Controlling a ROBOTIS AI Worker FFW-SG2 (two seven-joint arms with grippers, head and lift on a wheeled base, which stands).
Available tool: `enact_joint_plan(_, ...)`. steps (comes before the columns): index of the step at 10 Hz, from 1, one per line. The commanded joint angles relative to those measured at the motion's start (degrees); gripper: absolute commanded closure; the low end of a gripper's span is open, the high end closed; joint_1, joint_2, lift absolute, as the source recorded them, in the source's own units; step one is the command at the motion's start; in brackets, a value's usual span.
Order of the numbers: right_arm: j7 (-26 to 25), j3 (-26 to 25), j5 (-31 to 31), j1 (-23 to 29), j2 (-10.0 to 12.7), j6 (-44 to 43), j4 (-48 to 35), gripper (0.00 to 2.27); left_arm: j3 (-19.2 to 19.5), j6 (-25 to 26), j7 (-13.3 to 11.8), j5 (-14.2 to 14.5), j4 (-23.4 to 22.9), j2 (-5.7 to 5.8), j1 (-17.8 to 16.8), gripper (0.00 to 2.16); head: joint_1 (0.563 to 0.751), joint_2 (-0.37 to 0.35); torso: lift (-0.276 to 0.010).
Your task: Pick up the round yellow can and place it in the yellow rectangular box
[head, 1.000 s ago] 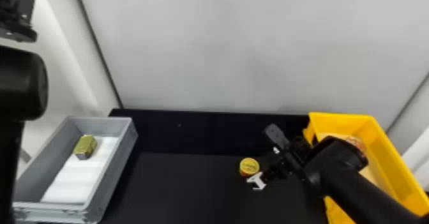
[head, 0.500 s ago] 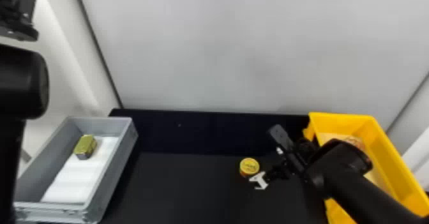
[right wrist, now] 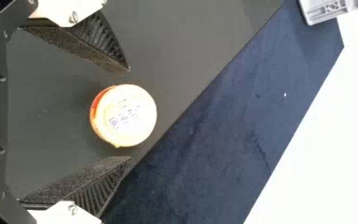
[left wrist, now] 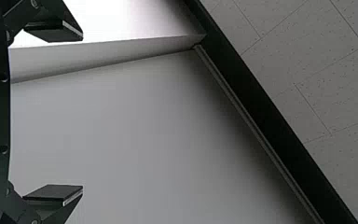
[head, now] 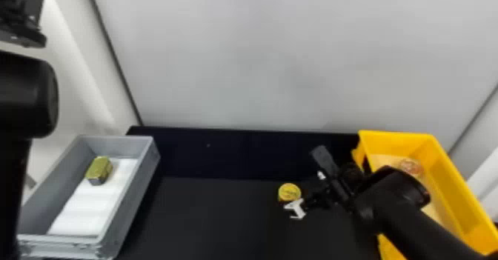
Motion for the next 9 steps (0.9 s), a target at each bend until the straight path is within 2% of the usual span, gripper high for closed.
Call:
enact_joint_plan(1, -0.2, -0.2, -0.9, 0.3, 0.5, -0.8, 0.1, 0.12, 0.0, 0.0, -0.1, 0.0, 0.0, 0.00, 0.0, 0.13, 0.663, 0.054, -0.010)
enact_joint_plan(9, -2.8, -1.6, -0.2, 1.0, 0.3, -1.6, 0.7, 0.13, 0.2, -0.1, -0.4, 0.0, 0.0, 0.09, 0.2, 0.13, 0.663, 0.054, -0.010)
